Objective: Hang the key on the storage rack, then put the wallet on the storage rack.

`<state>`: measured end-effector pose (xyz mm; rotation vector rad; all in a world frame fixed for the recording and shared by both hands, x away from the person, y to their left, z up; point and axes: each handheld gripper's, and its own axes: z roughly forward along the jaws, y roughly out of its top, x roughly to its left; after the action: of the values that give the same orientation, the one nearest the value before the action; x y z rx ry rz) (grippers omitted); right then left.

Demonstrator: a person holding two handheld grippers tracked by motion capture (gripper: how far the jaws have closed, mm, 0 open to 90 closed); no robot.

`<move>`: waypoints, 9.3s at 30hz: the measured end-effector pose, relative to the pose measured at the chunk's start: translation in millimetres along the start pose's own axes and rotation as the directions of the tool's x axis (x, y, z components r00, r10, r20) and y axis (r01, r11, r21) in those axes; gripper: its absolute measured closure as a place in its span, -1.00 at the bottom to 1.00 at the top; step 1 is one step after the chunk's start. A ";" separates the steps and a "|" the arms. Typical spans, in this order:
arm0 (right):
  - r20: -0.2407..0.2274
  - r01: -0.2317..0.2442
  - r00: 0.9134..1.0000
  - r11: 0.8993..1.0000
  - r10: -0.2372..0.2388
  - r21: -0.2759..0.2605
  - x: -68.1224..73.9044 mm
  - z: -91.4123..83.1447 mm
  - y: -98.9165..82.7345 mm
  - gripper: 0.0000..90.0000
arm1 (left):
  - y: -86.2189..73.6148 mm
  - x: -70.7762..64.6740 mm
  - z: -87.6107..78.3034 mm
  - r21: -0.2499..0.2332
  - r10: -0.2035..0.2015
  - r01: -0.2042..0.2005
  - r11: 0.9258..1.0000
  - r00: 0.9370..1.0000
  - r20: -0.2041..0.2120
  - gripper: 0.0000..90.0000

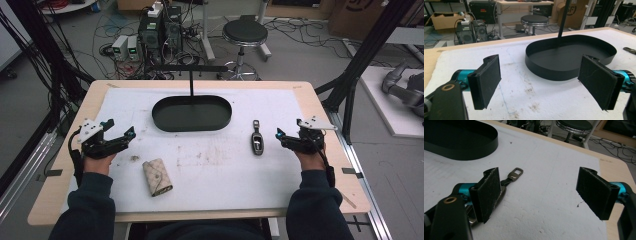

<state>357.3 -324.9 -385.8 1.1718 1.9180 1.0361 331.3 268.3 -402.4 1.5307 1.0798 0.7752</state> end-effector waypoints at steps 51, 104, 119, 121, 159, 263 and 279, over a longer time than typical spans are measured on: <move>-0.111 0.055 0.993 0.967 -0.028 0.248 48.5 58.1 -18.2 -0.30 | -4.9 0.0 4.9 0.059 0.005 -0.005 0.998 1.000 -0.012 -0.48; -0.223 0.045 0.975 0.978 0.001 0.202 54.0 58.7 14.9 0.11 | -7.7 2.9 8.5 0.090 -0.002 0.003 0.996 1.000 -0.011 -0.45; -0.268 0.046 0.963 0.999 -0.037 0.029 70.4 54.3 90.8 0.10 | -7.9 3.0 9.0 0.090 -0.004 0.005 0.996 1.000 -0.010 -0.45; -0.270 0.058 0.961 0.998 -0.053 0.011 74.8 56.6 103.5 0.10 | -7.9 3.0 9.0 0.089 -0.004 0.005 0.996 1.000 -0.011 -0.45; -0.102 0.085 0.992 0.986 -0.070 0.144 87.7 138.1 147.0 0.10 | -8.0 3.2 9.3 0.090 0.002 -0.001 0.996 1.000 -0.005 -0.45; -0.106 0.077 0.992 0.996 -0.070 0.055 13.4 22.8 9.2 -0.48 | -37.3 -125.1 -9.5 0.422 0.045 -0.039 0.906 0.999 -0.004 -0.58; -0.115 0.069 0.991 0.996 -0.062 0.054 14.5 23.9 9.4 -0.46 | -42.1 -126.3 -24.0 0.433 0.019 0.034 0.901 0.993 -0.117 -0.62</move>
<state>375.3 -302.2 -390.7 1.0946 2.0730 1.0376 251.8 162.3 -429.9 1.8696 1.4169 0.6519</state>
